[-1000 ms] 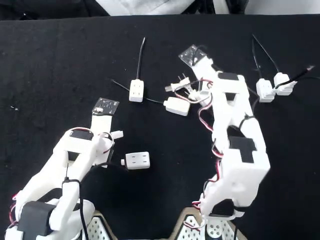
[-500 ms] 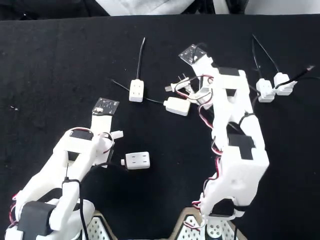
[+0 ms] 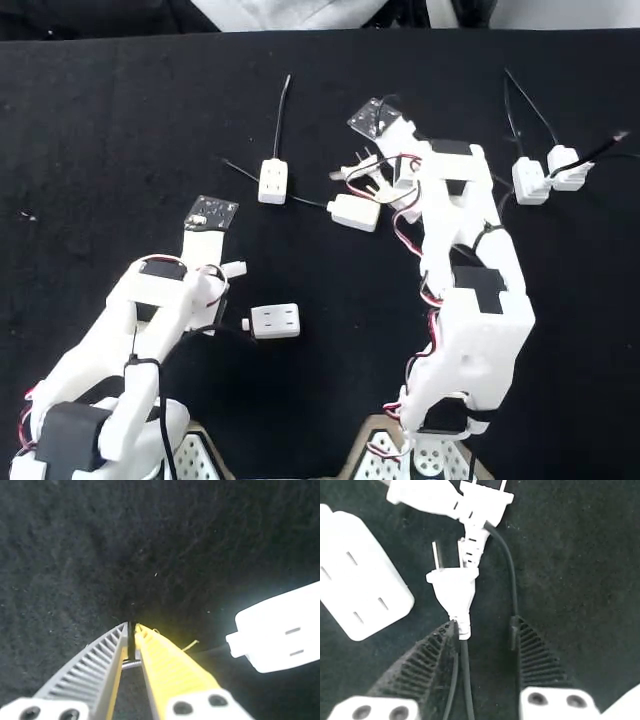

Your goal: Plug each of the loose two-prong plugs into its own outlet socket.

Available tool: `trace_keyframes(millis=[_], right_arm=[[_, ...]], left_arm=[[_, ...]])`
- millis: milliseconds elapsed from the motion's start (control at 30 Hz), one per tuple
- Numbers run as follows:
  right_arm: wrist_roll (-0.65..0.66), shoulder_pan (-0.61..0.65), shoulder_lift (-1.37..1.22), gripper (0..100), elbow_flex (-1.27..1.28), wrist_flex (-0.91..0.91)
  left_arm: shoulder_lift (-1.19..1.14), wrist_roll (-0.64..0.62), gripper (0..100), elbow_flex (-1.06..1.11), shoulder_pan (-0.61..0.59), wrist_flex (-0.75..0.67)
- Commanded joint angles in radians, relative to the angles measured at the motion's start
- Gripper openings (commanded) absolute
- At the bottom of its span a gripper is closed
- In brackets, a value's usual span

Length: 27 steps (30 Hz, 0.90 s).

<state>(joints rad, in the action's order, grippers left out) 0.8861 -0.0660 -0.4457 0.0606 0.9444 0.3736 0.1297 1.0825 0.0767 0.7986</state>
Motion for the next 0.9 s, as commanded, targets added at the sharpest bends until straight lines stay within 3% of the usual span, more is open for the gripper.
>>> trace_keyframes(millis=[0, 400, 767, 867], right_arm=[[0.011, 0.028, -0.002, 12.1, -0.007, -0.015], [0.006, 0.029, 0.038, 12.0, -0.028, 0.103], [0.003, 0.015, -0.033, 11.5, -0.035, -0.051], [0.003, 0.006, 0.008, 3.8, -0.035, -0.025]], left_arm=[[-0.026, -0.003, 3, -0.022, -0.019, -0.028], [-0.026, -0.003, 3, -0.022, -0.018, -0.028], [-0.026, -0.003, 3, -0.022, -0.021, -0.028], [-0.026, -0.003, 3, -0.022, -0.022, -0.028]])
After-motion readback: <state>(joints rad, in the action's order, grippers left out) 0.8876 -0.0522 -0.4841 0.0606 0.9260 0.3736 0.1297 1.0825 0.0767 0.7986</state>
